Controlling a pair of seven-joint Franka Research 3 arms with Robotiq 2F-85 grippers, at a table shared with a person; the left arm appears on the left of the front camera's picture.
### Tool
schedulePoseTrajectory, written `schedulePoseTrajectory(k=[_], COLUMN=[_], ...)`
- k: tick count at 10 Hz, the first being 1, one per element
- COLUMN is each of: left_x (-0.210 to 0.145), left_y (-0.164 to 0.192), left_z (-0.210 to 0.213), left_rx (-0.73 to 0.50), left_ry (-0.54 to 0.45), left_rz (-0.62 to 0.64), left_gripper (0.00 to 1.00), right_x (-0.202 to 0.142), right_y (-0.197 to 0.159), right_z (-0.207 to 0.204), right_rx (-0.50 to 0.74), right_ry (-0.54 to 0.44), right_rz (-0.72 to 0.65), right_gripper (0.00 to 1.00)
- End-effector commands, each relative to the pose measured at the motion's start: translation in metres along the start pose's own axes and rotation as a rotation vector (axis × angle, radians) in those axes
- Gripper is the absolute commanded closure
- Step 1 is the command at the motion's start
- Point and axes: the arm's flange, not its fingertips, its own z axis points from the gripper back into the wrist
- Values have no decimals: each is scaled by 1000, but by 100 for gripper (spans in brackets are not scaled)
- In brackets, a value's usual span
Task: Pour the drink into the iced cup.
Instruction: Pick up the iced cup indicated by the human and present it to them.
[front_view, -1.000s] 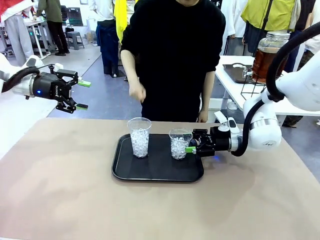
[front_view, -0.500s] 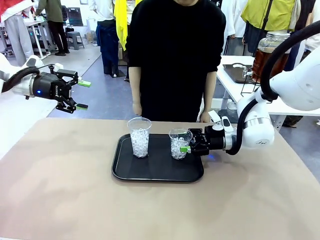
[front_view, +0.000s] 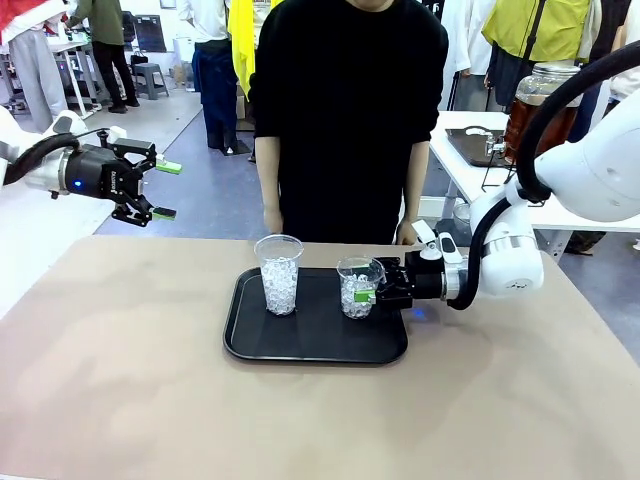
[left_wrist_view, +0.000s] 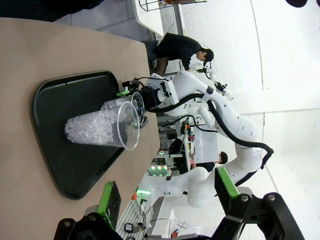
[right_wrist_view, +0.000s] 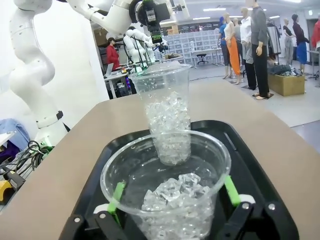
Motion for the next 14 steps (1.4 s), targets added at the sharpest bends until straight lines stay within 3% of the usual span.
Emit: schedulePoseTrajectory(k=[1,7,14], left_x=[-2,-2,-2], left_y=[0,0,0], left_z=[1,1,1], left_rx=[2,2,2], left_ry=[-2,-2,-2], left_rz=[-2,-2,-2], left_gripper=[0,0,0], right_x=[4,28,153], right_y=[-7,-4,-58], right_z=[-7,2,30], right_rx=[-2,5,25], right_ry=[-9,-67,-62], right_rz=[-21,-7,-14], right_gripper=[24,24,24])
